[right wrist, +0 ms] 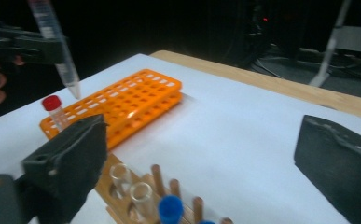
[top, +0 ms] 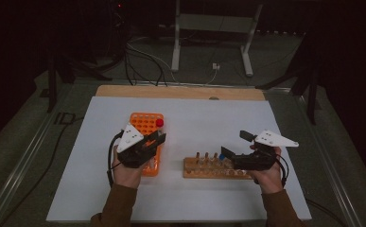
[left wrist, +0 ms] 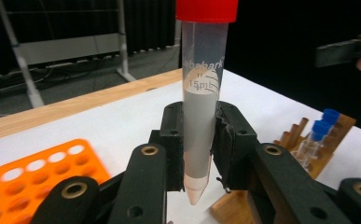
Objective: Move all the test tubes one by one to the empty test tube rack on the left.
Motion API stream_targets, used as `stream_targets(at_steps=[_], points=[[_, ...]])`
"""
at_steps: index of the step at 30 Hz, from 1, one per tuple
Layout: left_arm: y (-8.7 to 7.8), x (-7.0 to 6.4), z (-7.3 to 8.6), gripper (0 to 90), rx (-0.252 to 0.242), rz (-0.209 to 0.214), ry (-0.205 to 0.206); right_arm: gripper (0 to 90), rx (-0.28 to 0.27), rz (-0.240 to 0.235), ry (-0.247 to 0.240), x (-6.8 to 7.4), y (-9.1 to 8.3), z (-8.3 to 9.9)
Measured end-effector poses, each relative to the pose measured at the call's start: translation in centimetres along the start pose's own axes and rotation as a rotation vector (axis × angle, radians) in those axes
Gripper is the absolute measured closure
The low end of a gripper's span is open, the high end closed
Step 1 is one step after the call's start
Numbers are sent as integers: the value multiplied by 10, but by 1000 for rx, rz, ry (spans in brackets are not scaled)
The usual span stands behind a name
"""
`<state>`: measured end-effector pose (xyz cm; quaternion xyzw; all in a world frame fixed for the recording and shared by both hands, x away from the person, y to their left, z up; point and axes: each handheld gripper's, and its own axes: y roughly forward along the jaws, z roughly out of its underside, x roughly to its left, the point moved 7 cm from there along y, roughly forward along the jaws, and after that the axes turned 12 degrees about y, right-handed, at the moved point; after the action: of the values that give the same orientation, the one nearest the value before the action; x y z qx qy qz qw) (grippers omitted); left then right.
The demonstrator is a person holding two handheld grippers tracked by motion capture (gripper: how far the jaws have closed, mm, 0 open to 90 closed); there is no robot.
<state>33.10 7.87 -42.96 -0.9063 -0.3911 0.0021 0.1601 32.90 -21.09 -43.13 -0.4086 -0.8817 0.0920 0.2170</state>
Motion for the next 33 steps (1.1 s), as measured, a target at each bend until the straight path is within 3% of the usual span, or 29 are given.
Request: stream_targets(at_steps=[6,15,33], points=[[-11,13,11,752,13,-33,-17,9,-18,27,16,-10,-10,2],[-20,21,31,752,47,-56,-25,9,-31,60,34,-25,-24,12],[-23,14,69,751,119,-37,-49,10,-49,75,55,-35,-33,22]])
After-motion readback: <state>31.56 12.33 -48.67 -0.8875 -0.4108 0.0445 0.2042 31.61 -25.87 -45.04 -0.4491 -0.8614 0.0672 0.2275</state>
